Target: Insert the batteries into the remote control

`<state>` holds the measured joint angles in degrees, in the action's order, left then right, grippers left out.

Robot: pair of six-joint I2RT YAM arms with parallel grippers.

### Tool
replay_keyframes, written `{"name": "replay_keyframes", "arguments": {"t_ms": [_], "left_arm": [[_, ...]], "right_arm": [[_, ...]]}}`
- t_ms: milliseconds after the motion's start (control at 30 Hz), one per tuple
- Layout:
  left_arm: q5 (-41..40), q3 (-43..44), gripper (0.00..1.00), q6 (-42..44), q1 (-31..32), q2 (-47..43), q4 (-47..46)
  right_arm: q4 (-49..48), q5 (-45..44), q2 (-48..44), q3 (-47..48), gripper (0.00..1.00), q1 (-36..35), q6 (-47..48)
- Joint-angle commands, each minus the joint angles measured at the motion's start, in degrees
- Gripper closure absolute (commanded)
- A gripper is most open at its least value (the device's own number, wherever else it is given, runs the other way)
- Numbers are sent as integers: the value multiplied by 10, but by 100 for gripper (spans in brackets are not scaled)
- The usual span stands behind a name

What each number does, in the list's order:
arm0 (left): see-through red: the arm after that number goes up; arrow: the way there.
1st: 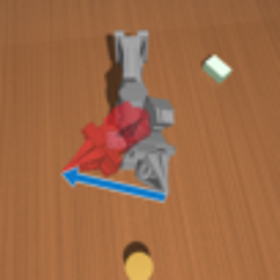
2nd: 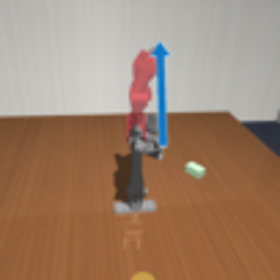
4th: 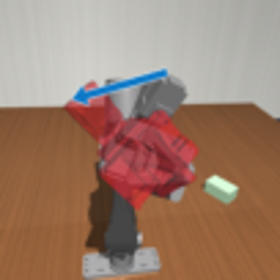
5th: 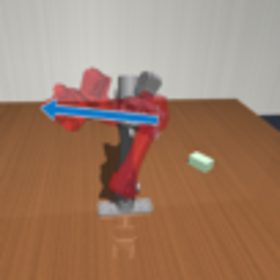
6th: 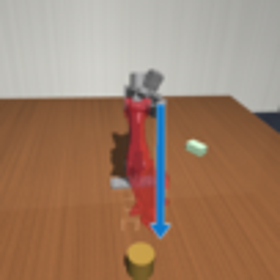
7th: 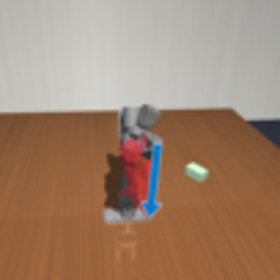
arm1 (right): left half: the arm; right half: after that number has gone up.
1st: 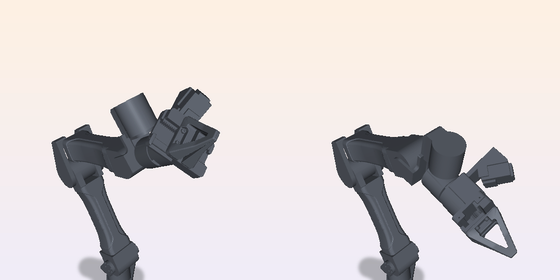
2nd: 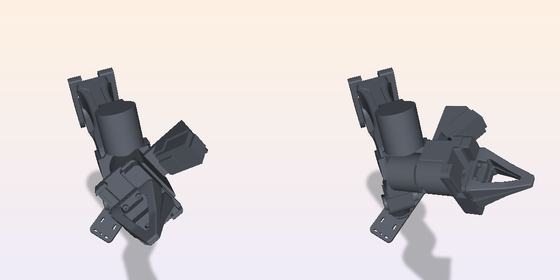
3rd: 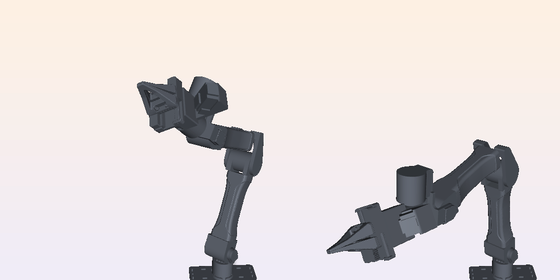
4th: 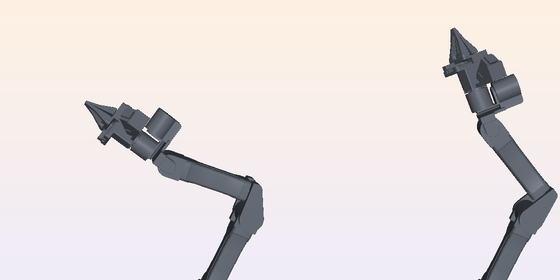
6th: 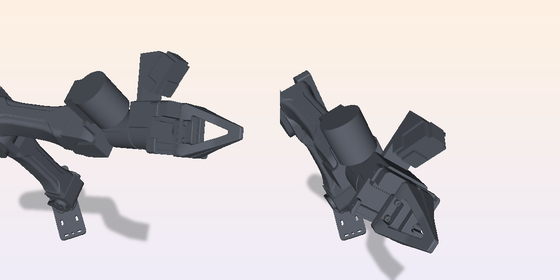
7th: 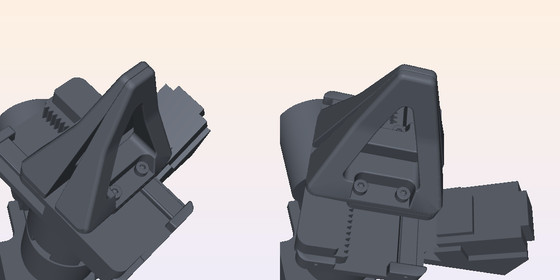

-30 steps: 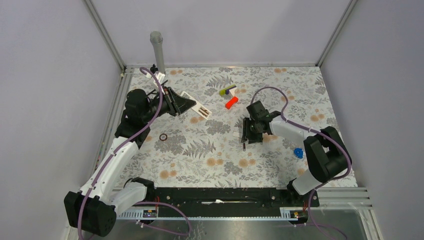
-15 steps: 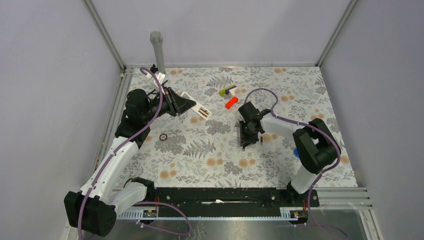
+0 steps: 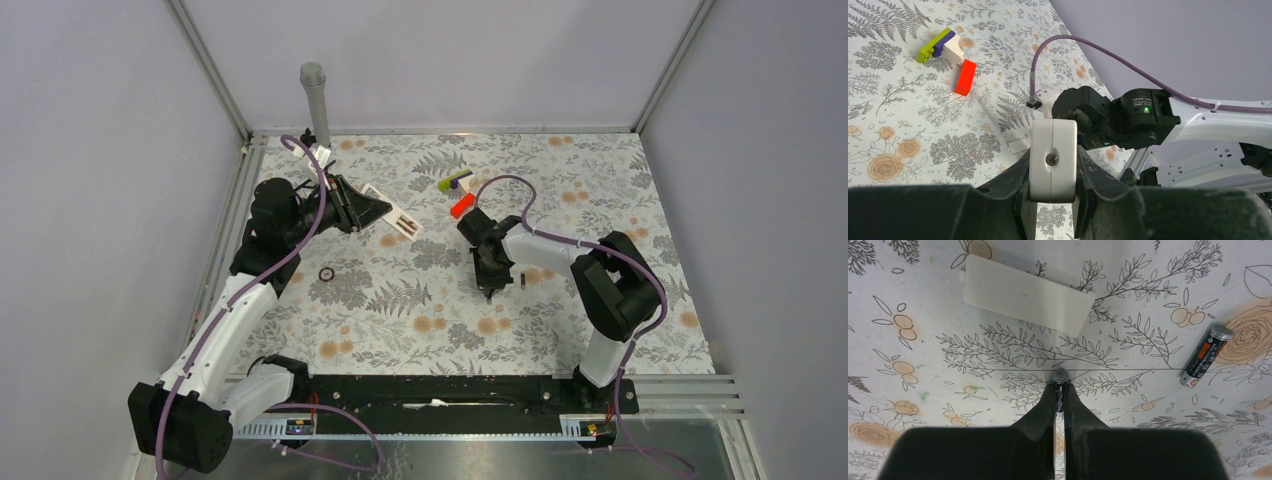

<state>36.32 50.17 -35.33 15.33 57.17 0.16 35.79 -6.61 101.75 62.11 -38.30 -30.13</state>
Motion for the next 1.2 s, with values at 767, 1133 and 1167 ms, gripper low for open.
{"name": "replay_keyframes", "arguments": {"t_ms": [767, 1133, 1167], "left_arm": [[127, 133, 100, -60, 58, 179, 146], [139, 137, 100, -97, 73, 225, 208], [142, 135, 100, -98, 76, 228, 208]], "right_arm": [[-19, 150, -241, 142, 100, -6, 139], [12, 260, -236, 176, 100, -30, 124], [15, 257, -231, 177, 100, -36, 127]]}}
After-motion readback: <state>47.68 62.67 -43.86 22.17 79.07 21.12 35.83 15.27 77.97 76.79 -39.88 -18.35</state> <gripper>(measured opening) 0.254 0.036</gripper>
